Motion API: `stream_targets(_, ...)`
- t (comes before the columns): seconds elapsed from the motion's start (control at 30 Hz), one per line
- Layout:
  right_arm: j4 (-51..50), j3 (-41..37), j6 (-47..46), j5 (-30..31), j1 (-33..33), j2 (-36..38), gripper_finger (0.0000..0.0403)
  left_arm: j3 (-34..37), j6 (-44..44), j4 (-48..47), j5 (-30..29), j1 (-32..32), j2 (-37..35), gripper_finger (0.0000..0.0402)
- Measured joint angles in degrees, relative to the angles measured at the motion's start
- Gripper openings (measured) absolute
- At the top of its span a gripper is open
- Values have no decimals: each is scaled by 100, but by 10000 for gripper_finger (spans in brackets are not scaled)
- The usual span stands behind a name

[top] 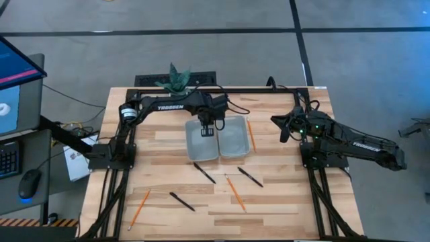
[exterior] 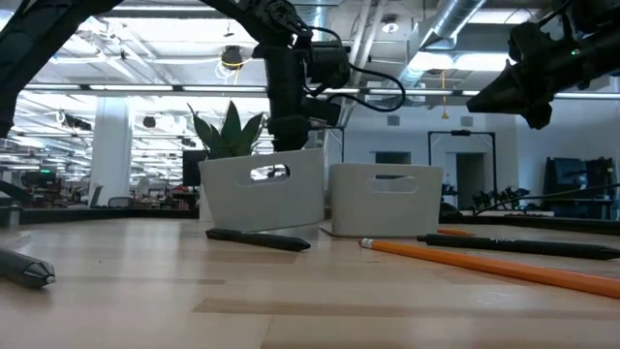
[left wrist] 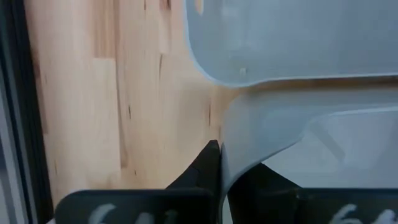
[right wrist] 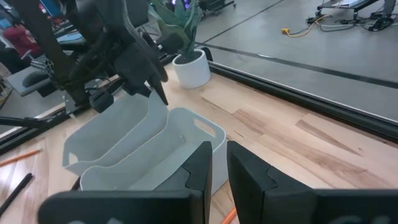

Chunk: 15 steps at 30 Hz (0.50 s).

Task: Sort pens & pencils
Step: Move the left gray bin to the middle of the table

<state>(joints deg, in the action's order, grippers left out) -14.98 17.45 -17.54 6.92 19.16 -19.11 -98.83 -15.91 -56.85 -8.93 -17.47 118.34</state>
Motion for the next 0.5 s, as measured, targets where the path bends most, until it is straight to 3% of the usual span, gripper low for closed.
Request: stream_targets(0.5,-13,0,0,-2,0,2,71,9,-246,144,-32,13,0,20)
